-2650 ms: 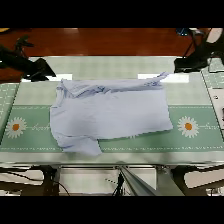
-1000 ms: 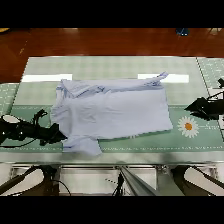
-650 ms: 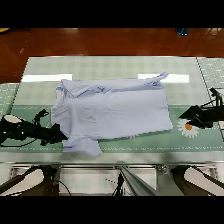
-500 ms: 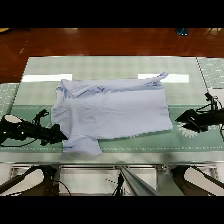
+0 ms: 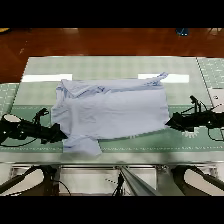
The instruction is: Fold the shirts.
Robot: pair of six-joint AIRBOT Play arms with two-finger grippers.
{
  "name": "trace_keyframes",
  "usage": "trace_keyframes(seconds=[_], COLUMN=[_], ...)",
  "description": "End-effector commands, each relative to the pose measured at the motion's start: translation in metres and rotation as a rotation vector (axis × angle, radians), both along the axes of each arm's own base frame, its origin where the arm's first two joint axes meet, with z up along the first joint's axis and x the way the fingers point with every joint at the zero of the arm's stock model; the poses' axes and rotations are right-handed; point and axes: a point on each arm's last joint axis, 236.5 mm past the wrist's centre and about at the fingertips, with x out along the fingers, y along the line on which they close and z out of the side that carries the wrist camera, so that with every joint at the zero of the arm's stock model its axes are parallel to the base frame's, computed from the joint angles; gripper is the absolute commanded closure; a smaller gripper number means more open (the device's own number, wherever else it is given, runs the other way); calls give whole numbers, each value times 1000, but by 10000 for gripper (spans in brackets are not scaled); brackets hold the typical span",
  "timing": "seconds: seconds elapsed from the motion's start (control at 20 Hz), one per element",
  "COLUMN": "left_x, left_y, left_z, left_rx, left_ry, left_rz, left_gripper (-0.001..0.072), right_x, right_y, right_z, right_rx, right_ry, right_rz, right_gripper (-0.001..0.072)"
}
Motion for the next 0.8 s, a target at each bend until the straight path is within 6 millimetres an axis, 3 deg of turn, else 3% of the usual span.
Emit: trace_keyframes(seconds=[0.0,0.05,0.2,0.3,0.35,0.4,0.45,0.55,0.65,0.75], left_x=[7,10,31,61,83,105,124,135,114,71], left_y=[-3,-2,1,6,7,8,7,5,-2,-16], left_z=[6,10,41,84,120,161,216,338,454,557], left_rx=[-23,-25,-45,-35,-22,-10,7,86,192,290], left_ry=[-24,-34,-104,-238,-358,-488,-643,-954,-1248,-1551], left_rz=[-1,-7,-65,-87,-88,-74,-59,-51,-34,-13], left_gripper=[684,685,685,686,686,686,686,685,685,685], right_x=[13,13,22,46,63,79,93,105,92,58], right_y=[11,11,5,3,3,4,4,5,4,2], right_z=[-5,-3,22,67,102,142,190,296,409,511], right_rx=[-46,-44,-52,-71,-82,-92,-114,-180,-274,-363], right_ry=[-35,-31,-70,-190,-287,-398,-531,-810,-1097,-1354], right_rz=[4,14,73,111,116,108,101,81,36,-43], right_gripper=[580,667,692,692,692,692,692,692,692,693])
